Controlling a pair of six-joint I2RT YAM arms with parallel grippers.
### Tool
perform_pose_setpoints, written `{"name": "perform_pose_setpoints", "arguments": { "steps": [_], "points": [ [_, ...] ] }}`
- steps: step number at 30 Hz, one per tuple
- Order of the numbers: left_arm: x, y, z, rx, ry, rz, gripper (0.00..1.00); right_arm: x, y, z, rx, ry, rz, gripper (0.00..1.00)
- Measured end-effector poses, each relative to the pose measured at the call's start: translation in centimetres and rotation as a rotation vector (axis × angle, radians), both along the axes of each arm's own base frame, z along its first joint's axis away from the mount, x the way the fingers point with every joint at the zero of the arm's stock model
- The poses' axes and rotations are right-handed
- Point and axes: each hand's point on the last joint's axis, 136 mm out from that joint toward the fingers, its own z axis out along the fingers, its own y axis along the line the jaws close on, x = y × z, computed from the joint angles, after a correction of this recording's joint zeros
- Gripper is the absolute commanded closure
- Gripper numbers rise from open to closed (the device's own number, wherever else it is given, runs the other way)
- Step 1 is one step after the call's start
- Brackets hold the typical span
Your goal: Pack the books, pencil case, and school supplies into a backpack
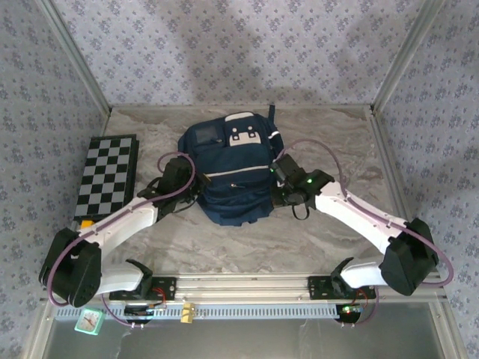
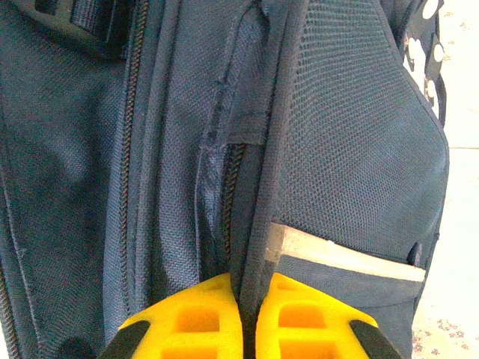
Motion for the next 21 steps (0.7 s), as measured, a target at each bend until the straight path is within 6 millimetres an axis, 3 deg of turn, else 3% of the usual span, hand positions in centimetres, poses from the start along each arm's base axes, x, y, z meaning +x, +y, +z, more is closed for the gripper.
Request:
{"name": "perform_pose_setpoints", "arguments": {
  "steps": [4,9,14,21],
  "points": [
    [0.0,-0.1,0.2,0.005,-0.003,-0.007,1.0,-0.5,4.2,1.6,0.029,-0.035,0.126,0.67],
    [0.1,-0.1,0.4,0.009,-0.004,-0.011,1.0,0.8,8.1,2.2,0.042,-0.087,0.207,0.57],
    [0.1,-0.2,0.5,0.009,0.002,-0.013,1.0,2.4,10.1,1.1,0.03,-0.107,0.241,0.49],
    [0.3,-0.2,0.1,0.013,0.019,-0.014,1.0,3.2,11.1,0.1,0.003,-0.126,0.258,0.44]
  ]
}}
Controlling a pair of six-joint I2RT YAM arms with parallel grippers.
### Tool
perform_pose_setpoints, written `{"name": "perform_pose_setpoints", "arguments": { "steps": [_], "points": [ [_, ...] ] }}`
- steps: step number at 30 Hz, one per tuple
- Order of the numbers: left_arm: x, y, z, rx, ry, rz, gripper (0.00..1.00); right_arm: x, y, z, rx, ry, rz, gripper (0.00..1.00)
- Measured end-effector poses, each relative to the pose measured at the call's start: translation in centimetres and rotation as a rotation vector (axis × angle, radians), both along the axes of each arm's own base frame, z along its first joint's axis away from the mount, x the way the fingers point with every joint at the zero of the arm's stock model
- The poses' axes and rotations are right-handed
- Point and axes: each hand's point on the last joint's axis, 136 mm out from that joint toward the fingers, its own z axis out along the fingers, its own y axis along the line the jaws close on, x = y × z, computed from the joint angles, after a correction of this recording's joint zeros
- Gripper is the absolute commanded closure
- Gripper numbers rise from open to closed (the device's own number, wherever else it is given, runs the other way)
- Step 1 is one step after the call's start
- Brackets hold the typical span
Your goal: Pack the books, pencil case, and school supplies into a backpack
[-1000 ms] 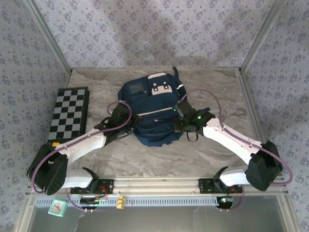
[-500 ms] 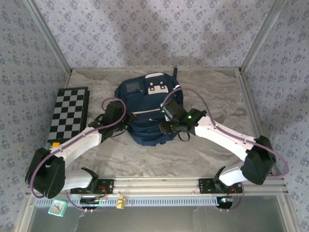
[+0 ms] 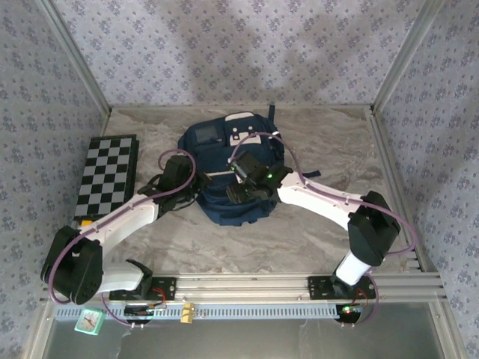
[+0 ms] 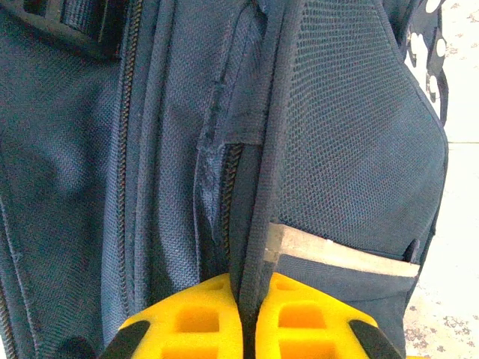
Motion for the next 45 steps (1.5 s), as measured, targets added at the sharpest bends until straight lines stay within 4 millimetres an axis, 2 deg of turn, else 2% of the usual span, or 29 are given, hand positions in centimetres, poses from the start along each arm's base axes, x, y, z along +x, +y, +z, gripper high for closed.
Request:
{"name": "perform_pose_setpoints", "arguments": {
  "steps": [6,11,17,20,24,29,34,42,45],
  "points": [
    [0.4,-0.1,0.1,-0.004,0.003,0.0,1.0,0.5,0.4,0.4,-0.052,-0.1,-0.003,0.39],
    [0.5,-0.2,0.2,-0.004,0.003,0.0,1.0,1.2,1.1,1.5,-0.081,-0.217,0.002,0.42],
    [0.5,-0.2,0.2,-0.005,0.001,0.001,1.0,2.1,1.4,2.0,-0.112,-0.294,0.018,0.54],
    [0.5,-0.2,0.3,-0.005,0.001,0.001,1.0,2.5,1.5,1.6,-0.133,-0.309,0.026,0.61],
    [0.5,-0.2,0.3,-0.005,0.001,0.001,1.0,2.7,1.4,1.1,-0.159,-0.32,0.03,0.76],
    [0.6,-0.1,0.4,-0.005,0.001,0.002,1.0,2.7,1.0,0.7,-0.175,-0.325,0.019,0.84],
    [0.7,-0.1,0.6,-0.017,0.009,-0.003,1.0,2.3,0.0,0.7,-0.162,-0.303,-0.024,0.88],
    [1.1,0.3,1.0,-0.032,0.005,-0.013,1.0,3.4,-4.2,1.0,-0.107,-0.191,-0.148,0.94],
    [1.4,0.5,1.5,-0.032,-0.002,-0.025,1.0,3.2,-4.9,0.7,-0.095,-0.154,-0.144,0.96]
  ]
}}
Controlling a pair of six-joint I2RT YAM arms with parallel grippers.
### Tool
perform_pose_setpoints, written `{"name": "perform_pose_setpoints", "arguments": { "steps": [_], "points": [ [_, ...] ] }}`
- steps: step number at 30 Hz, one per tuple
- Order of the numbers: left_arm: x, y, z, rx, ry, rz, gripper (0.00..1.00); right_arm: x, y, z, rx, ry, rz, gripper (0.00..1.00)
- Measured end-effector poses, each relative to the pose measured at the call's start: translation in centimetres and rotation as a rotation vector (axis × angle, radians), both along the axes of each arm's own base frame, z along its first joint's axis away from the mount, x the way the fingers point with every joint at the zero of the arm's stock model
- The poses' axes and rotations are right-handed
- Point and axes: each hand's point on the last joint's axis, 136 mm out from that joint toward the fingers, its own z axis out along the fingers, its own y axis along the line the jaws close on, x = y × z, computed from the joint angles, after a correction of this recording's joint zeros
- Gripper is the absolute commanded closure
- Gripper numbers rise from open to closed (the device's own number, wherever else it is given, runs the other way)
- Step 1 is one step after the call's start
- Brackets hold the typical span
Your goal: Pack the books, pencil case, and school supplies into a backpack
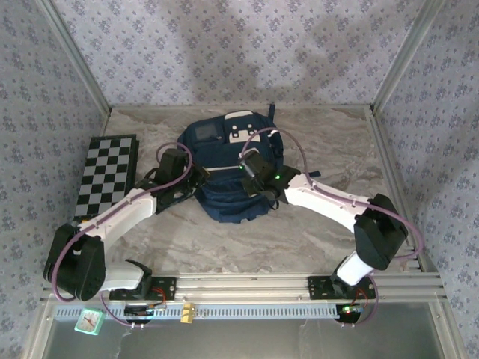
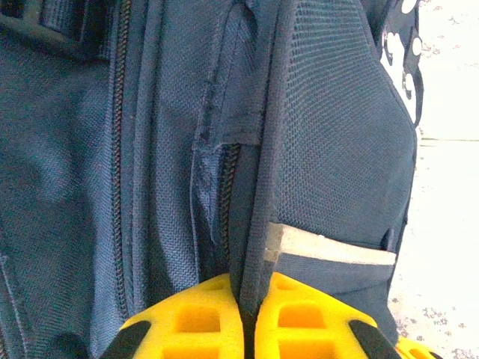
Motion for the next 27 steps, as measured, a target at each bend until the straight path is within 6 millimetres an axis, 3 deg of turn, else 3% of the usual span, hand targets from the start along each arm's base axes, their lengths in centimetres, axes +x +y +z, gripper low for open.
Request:
{"name": "perform_pose_setpoints", "arguments": {
  "steps": [7,14,16,22,27],
  "points": [
    [1.5,0.6,0.1,0.007,0.027,-0.041,1.0,-1.0,0.4,0.6,0.076,0.04,0.041,1.0],
    [4.6,1.1,-0.7,0.038,0.028,-0.103,0.96,-2.9,3.1,1.1,0.19,0.078,0.104,1.0],
    [5.7,1.2,-0.6,0.046,0.022,-0.125,0.9,-3.3,4.0,1.1,0.233,0.099,0.106,1.0],
    [7.1,2.0,1.4,0.028,-0.05,-0.111,0.52,-3.7,5.4,0.3,0.276,0.146,0.075,1.0],
    [3.7,1.0,2.9,-0.048,-0.078,-0.074,0.48,-3.8,5.3,0.2,0.287,0.156,0.05,1.0]
  ]
}}
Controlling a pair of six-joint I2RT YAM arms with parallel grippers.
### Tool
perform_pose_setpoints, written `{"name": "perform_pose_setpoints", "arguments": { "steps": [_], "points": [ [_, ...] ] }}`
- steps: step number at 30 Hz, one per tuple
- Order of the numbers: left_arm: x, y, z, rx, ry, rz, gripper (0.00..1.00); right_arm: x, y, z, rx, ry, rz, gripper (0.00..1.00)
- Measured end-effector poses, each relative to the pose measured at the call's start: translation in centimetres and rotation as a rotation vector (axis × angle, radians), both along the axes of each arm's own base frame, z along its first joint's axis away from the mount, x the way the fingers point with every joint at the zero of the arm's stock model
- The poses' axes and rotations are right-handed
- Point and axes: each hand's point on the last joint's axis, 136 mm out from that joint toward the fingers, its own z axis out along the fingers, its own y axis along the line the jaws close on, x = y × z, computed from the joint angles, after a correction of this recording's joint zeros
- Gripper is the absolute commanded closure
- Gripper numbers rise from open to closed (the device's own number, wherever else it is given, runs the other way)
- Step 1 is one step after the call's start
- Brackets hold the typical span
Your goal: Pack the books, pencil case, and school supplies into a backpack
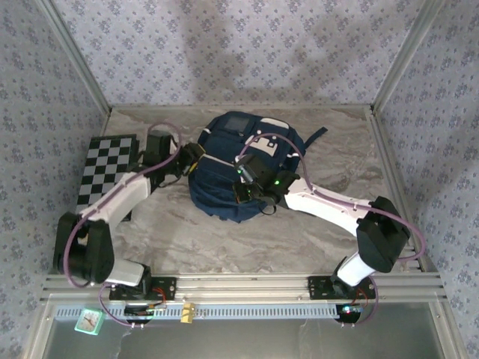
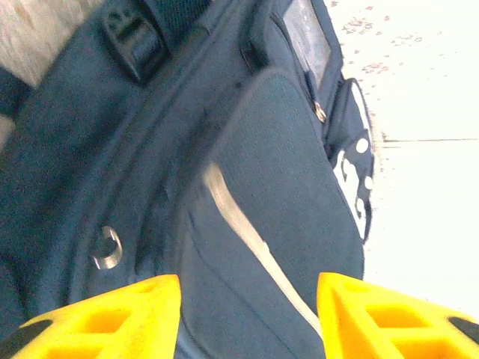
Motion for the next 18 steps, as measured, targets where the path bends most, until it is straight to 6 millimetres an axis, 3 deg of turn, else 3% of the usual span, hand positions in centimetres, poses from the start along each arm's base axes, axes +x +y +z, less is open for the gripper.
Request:
{"name": "perform_pose_setpoints", "arguments": {
  "steps": [5,7,11,18],
  "points": [
    [-3.7,-4.9,-0.8,-0.073,0.044,-0.024,0.47,0.0,-0.1,0.0,0.009,0.009,-0.024,1.0],
    [-4.7,-6.2,-1.3,-0.082,0.073,-0.009,0.53,0.0,-0.1,0.0,0.01,0.011,-0.031,1.0],
    [-4.9,-7.8,-2.2,-0.116,0.094,0.059,0.56,0.1,-0.1,-0.1,0.012,0.012,-0.043,1.0],
    [-4.3,-8.3,-4.9,-0.115,0.169,0.149,0.8,0.3,-0.4,-0.4,-0.003,0.007,-0.059,1.0]
  ]
}}
